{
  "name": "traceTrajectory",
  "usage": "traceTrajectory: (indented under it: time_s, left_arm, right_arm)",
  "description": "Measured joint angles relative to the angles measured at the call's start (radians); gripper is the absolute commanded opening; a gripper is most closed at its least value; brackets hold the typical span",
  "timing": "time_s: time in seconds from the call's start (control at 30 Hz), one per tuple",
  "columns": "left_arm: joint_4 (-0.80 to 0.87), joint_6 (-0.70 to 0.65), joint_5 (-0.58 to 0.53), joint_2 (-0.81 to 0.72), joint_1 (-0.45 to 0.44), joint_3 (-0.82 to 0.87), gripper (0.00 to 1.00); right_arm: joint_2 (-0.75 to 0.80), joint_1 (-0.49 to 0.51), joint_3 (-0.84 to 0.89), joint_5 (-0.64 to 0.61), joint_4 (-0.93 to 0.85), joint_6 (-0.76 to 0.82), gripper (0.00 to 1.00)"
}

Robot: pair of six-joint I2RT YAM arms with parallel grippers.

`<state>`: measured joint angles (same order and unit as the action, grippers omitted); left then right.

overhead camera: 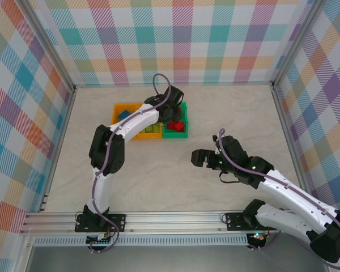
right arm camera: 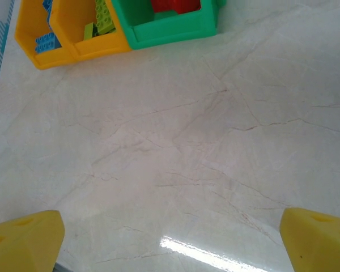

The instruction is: Sort the legos into containers by color

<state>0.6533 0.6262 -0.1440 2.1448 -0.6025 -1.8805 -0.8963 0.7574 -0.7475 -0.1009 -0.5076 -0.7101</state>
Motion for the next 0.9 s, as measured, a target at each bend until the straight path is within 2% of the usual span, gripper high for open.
traceTrajectory:
  time_s: [0.1,0.27,0.37,0.43,0.53,0.73,0.8,0.9]
  left_arm:
    - [0.019,-0.022,0.005,0.042,0.013,-0.038,0.55]
    - [0.027,-0.042,0.024,0.029,0.015,-0.056,0.57]
    - [0.016,-0.071,0.027,-0.042,0.006,0.001,0.6]
    - [-0.002,-0.105,0.025,-0.141,-0.006,0.092,0.6]
    - [-0.043,-0.17,0.001,-0.338,-0.045,0.257,0.6]
    - [-0.205,-0.322,-0.126,-0.798,-0.138,0.66,0.62]
    - [-0.246,-0.361,-0.197,-0.912,-0.135,0.787,0.72]
    - [-0.297,-0.419,-0.303,-1.03,-0.127,0.965,0.95]
  right_arm:
    - [0.002,-0.002,-0.002,-0.017,0.008,0.013,0.99]
    - [0.002,-0.006,-0.003,-0.058,0.023,0.027,1.0]
    - [-0.009,-0.016,0.0,-0.13,0.047,0.042,1.0]
    - [-0.014,-0.038,0.016,-0.197,0.086,0.058,1.0]
    - [-0.015,-0.126,0.079,-0.283,0.164,0.099,1.0]
    - [-0.071,-0.438,0.175,-0.353,0.306,0.189,1.0]
    - [-0.111,-0.506,0.193,-0.364,0.381,0.234,1.0]
    - [-0.209,-0.568,0.202,-0.366,0.479,0.306,1.0]
